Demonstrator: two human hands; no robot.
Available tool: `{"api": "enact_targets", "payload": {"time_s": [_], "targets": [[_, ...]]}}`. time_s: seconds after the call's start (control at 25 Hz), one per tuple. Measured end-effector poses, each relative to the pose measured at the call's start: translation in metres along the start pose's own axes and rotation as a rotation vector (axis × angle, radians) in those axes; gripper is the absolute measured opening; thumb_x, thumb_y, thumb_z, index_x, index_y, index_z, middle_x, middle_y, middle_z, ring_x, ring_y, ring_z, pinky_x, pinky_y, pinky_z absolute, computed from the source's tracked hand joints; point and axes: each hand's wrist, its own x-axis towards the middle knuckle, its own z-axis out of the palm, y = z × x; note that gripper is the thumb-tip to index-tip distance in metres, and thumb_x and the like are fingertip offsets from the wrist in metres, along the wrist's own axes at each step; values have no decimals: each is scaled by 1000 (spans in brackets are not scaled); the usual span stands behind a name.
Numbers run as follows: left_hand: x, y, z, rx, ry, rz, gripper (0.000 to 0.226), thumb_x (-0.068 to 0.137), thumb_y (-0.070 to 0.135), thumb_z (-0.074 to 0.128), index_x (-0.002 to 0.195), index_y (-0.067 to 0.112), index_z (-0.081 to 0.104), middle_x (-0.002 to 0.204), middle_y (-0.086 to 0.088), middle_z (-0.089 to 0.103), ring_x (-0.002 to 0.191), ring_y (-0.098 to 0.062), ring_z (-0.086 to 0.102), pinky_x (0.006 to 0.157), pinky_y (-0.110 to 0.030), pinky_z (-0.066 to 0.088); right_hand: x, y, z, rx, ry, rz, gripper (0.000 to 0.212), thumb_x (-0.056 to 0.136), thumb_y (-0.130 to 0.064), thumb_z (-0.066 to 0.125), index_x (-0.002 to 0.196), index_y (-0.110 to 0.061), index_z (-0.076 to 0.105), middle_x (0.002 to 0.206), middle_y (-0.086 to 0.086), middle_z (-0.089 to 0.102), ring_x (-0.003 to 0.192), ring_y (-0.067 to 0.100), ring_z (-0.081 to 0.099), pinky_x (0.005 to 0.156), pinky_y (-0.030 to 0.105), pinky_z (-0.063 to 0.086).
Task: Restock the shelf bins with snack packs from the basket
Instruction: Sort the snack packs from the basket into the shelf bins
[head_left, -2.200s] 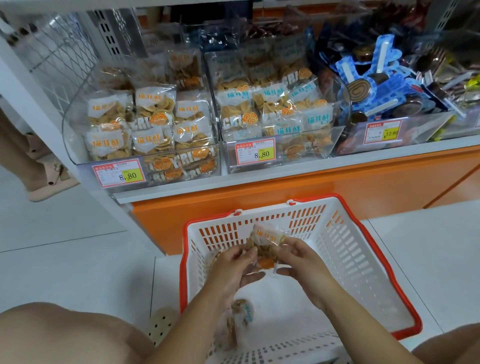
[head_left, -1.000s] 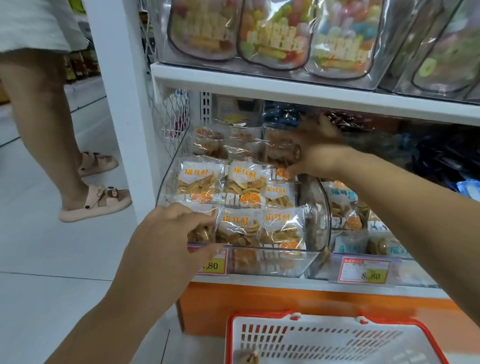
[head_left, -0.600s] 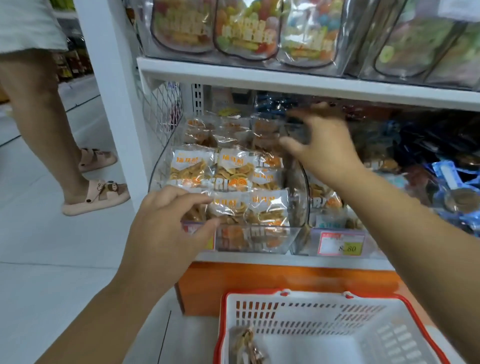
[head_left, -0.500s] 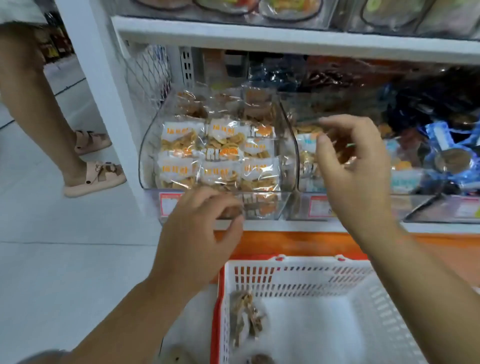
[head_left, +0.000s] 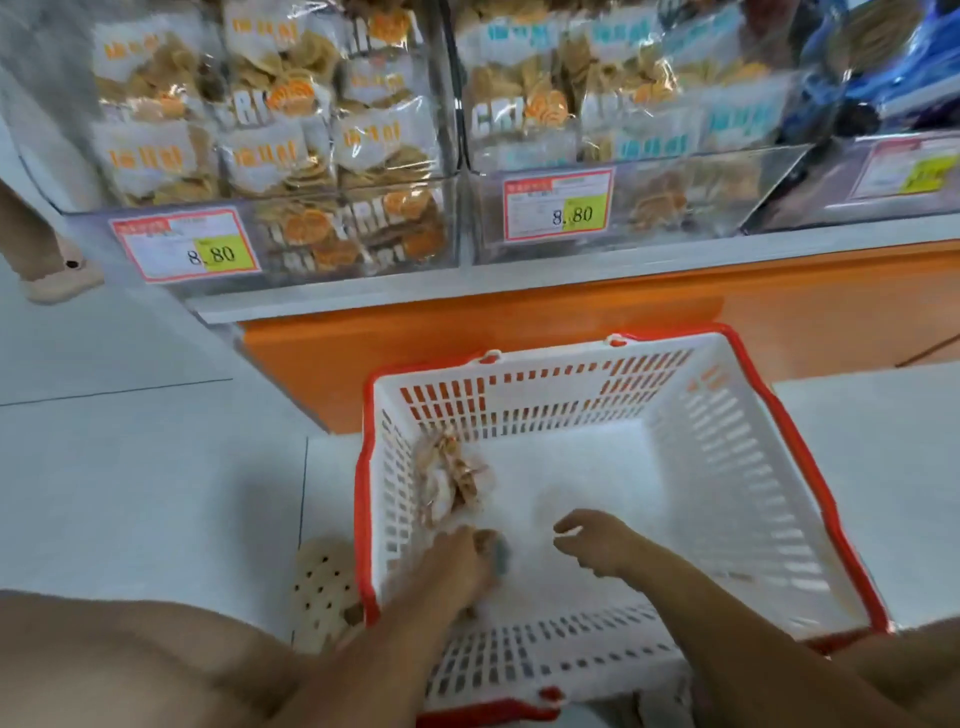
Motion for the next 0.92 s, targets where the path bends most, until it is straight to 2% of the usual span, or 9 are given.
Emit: {"api": "enact_targets", "payload": {"time_s": [0.16,0.28,0.4,0.48,0.56,0.64,0.72,0.8,0.92], "targets": [[10,1,15,170,-116,-65,88,80,43,72,150,25,23,143,-10,38,128,-29,44,100,-36,41,10,13,12,-29,-49,3,36,98,-22,49,131,-9,55,100,9,57,77,21,53,62,26,41],[15,1,22,309,-39,-59,66,86,33,65,142,21,35,137,-10,44,124,-29,48,101,-41,44,15,12,13,101,-42,-7,36,95,-25,52,129,-14,56,107,6,56,77,17,53,56,20,41],[25,5,11,148,-36,-52,30,87,27,62,114,12,59,113,-8,65,102,-25,63,85,-34,53,17,14,9,218,-59,26,34,93,-23,55,127,-17,57,103,6,58,72,16,53,58,21,42],[22,11,-4,48,-32,-4,13,91,28,61,89,16,64,92,-2,67,85,-18,63,70,-25,47,11,14,5,280,-175,33,34,90,-24,61,124,-22,57,110,5,60,86,17,58,71,25,47],[20,15,-15,-160,-16,5,26,92,37,63,73,21,58,73,5,59,70,-11,56,60,-22,40,5,11,4,377,-285,-26,24,86,-28,69,110,-27,63,107,0,65,94,15,60,82,28,47],[15,18,-23,-417,-25,-11,28,90,49,62,85,21,62,83,6,63,81,-11,60,74,-23,48,-1,4,4,495,-243,-127,8,86,-27,73,91,-23,68,89,-3,68,84,13,63,81,28,49],[7,22,-29,-647,-43,-69,52,78,71,60,105,27,64,104,5,65,102,-19,62,97,-38,50,-6,1,1,658,-161,-170,14,86,-23,73,95,-12,71,86,1,71,81,16,68,80,29,56],[7,19,-26,-863,-32,-141,79,57,88,60,111,30,66,113,1,68,106,-25,64,97,-48,51,-14,0,-5,782,-160,-195,24,87,-20,72,105,-5,69,94,9,74,84,24,72,78,33,59],[-11,32,-33,-930,-48,-156,68,75,80,51,109,23,67,106,-8,72,93,-27,71,84,-48,58,-30,0,-7,826,-57,-270,17,87,-16,71,103,-10,71,101,11,74,87,24,73,76,33,59]]}}
